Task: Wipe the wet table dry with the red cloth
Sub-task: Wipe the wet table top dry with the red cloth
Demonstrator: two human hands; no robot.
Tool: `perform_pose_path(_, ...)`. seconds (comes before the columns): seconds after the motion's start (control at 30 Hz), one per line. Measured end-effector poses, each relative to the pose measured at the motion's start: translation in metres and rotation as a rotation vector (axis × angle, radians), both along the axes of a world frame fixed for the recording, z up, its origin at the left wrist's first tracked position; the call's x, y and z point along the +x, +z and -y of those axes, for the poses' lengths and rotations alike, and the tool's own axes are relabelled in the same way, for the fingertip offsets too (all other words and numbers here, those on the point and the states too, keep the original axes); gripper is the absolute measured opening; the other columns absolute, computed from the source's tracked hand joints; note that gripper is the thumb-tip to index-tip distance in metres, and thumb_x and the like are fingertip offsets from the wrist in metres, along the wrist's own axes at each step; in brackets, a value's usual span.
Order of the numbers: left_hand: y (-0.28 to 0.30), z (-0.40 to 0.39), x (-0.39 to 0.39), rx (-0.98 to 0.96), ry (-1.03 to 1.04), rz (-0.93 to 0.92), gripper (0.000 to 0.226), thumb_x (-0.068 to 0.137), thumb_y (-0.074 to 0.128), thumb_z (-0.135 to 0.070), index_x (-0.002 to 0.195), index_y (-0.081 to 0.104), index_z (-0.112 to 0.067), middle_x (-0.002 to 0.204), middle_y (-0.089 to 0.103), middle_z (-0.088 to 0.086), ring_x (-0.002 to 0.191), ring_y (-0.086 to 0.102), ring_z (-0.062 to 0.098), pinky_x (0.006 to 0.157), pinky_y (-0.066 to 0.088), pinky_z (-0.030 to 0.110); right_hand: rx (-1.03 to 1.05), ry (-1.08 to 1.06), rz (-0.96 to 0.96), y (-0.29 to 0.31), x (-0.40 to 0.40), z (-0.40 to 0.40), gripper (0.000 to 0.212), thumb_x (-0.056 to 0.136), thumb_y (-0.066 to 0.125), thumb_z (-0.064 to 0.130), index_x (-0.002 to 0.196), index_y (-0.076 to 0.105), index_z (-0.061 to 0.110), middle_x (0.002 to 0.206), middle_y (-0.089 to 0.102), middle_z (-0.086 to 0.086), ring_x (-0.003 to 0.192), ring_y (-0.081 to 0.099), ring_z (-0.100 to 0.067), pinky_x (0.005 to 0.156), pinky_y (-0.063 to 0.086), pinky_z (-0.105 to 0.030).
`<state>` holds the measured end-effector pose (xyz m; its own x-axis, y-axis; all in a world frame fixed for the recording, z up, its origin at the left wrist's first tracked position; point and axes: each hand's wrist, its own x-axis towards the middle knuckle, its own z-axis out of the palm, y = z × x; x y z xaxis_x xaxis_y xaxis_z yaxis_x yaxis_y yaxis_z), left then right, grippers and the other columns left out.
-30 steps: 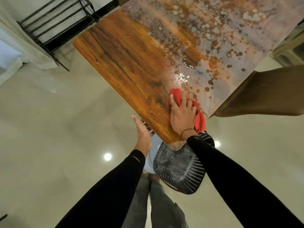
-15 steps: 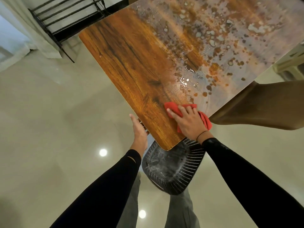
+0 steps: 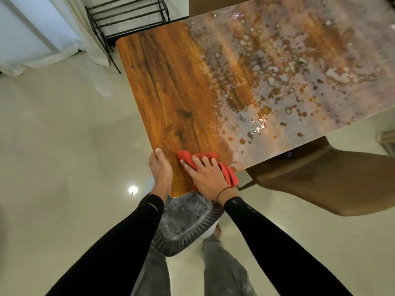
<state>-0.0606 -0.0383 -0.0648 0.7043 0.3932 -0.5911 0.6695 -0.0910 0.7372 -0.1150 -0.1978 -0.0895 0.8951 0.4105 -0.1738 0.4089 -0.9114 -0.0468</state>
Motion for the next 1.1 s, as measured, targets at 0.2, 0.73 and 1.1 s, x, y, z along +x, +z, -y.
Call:
perform_pose_path(0.2, -0.004, 0.02, -0.01, 0.438, -0.209, -0.014, 0.078, 0.108, 0.061, -0.045, 0.168, 0.023, -0.013, 0.169, 0.026, 0.013, 0.155, 0.035, 0.037, 0.127, 0.037, 0.055, -0.03, -0.211, -0.009, 0.001, 0.032, 0.095, 0.072, 0.105, 0.048, 0.03, 0.17, 0.019, 0.034, 0.164, 0.037, -0.016, 0.131, 0.044, -0.036, 0.11, 0.04, -0.054)
perform_pose_path(0.73, -0.014, 0.044, -0.041, 0.734, -0.466, 0.165, 0.068, 0.101, 0.066, -0.038, 0.158, 0.041, -0.013, 0.17, 0.032, 0.019, 0.16, 0.03, 0.038, 0.132, 0.016, 0.059, -0.004, -0.116, 0.008, -0.007, 0.011, 0.052, 0.072, 0.105, 0.055, 0.032, 0.17, 0.024, 0.026, 0.158, 0.042, -0.016, 0.124, 0.049, -0.037, 0.102, 0.044, -0.056)
perform_pose_path(1.1, 0.004, 0.111, -0.04, 0.71, -0.377, 0.18, 0.047, 0.102, 0.067, -0.029, 0.144, 0.052, -0.014, 0.155, 0.047, 0.015, 0.144, 0.047, 0.034, 0.122, 0.039, 0.053, -0.048, -0.481, -0.007, 0.006, 0.064, 0.175, 0.076, 0.102, 0.058, 0.032, 0.17, 0.024, 0.027, 0.159, 0.041, -0.018, 0.134, 0.045, -0.042, 0.112, 0.039, -0.06)
